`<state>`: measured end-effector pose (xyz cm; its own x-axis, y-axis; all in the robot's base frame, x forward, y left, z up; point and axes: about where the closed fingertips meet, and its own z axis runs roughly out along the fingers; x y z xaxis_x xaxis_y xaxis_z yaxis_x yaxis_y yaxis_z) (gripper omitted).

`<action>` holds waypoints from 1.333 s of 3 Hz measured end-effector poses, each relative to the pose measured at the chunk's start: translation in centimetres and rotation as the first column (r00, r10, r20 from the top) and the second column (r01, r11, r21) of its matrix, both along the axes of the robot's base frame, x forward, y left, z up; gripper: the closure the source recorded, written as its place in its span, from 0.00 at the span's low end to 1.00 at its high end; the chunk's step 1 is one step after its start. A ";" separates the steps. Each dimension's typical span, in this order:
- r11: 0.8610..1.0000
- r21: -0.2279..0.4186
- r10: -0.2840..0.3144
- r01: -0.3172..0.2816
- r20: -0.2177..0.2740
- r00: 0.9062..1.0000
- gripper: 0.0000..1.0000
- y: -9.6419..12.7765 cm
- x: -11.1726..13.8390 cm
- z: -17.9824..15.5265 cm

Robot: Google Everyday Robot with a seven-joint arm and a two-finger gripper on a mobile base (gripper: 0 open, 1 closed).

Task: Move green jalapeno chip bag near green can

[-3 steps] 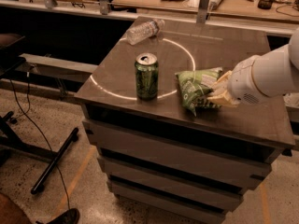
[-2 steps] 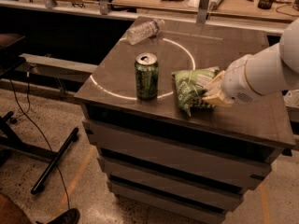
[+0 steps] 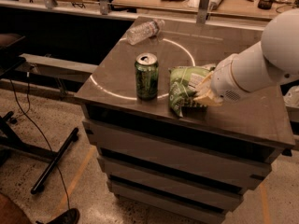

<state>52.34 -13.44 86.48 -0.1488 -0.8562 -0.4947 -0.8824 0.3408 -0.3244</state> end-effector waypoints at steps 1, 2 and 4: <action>1.000 0.012 0.009 -0.009 -0.014 1.000 0.85 0.5 0.1 0.1; 0.999 0.033 0.034 -0.033 -0.020 0.999 0.62 1.2 0.1 0.5; 0.995 0.062 0.084 -0.082 -0.031 0.996 0.15 2.8 0.8 0.3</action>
Offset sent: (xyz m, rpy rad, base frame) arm 0.0008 0.0191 0.0114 0.0644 0.0278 0.0646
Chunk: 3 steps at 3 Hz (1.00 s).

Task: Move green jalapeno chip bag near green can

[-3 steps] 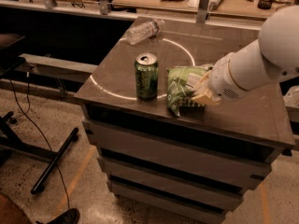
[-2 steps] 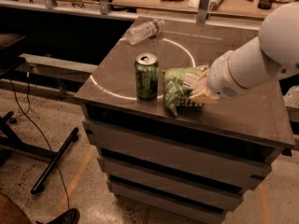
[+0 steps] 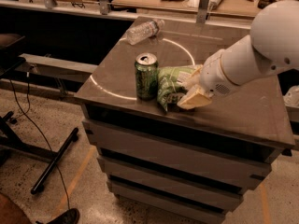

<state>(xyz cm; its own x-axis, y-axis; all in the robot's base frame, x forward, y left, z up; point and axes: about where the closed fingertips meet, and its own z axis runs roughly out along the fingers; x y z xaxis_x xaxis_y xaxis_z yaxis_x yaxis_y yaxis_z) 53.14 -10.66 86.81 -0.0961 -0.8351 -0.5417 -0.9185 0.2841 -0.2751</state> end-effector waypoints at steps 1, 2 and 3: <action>1.000 -0.011 -0.015 0.015 -0.010 1.000 0.00 -0.3 0.7 -0.3; 0.999 -0.017 -0.044 0.045 0.007 0.999 0.00 -1.7 1.2 0.9; 0.997 -0.011 -0.076 0.077 0.030 0.997 0.00 -4.5 1.5 2.9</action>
Offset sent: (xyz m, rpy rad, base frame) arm 0.0228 -0.0510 0.0373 -0.0178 -0.0510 -0.1082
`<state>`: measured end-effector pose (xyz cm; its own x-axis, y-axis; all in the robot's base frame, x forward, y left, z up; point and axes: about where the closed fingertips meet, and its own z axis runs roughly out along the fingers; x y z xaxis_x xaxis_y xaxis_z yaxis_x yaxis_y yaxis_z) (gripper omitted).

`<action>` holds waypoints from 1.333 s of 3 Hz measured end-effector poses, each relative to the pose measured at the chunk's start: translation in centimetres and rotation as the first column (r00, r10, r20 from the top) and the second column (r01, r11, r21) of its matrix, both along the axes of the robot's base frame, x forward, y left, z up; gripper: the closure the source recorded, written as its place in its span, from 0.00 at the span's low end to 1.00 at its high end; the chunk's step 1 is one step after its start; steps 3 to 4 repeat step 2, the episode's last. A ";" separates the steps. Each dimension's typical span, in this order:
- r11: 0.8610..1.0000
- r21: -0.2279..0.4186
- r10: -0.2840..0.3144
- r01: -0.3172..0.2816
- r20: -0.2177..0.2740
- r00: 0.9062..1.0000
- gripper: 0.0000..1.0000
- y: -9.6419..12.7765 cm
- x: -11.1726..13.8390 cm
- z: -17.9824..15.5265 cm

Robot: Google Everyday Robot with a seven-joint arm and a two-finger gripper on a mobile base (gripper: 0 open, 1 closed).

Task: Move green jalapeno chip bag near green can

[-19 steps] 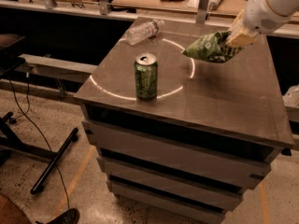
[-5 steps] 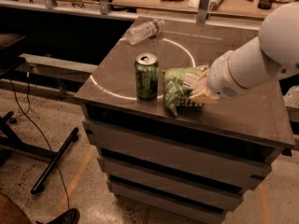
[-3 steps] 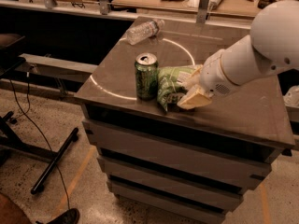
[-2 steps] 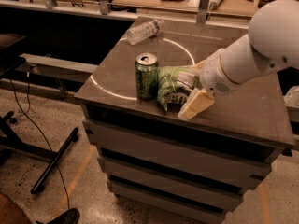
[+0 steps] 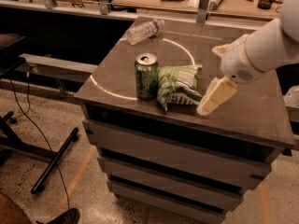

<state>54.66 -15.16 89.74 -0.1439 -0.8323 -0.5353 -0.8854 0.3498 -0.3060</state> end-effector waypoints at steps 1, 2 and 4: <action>1.000 0.015 -0.018 0.018 0.009 1.000 0.00 -3.2 -0.6 1.4; 1.000 0.019 -0.019 0.019 0.013 1.000 0.00 -3.9 -0.8 1.9; 1.000 0.019 -0.019 0.019 0.013 1.000 0.00 -3.9 -0.8 1.9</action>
Offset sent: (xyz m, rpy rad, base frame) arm -0.0063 -0.0341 0.0153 0.0164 -0.0093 -0.0188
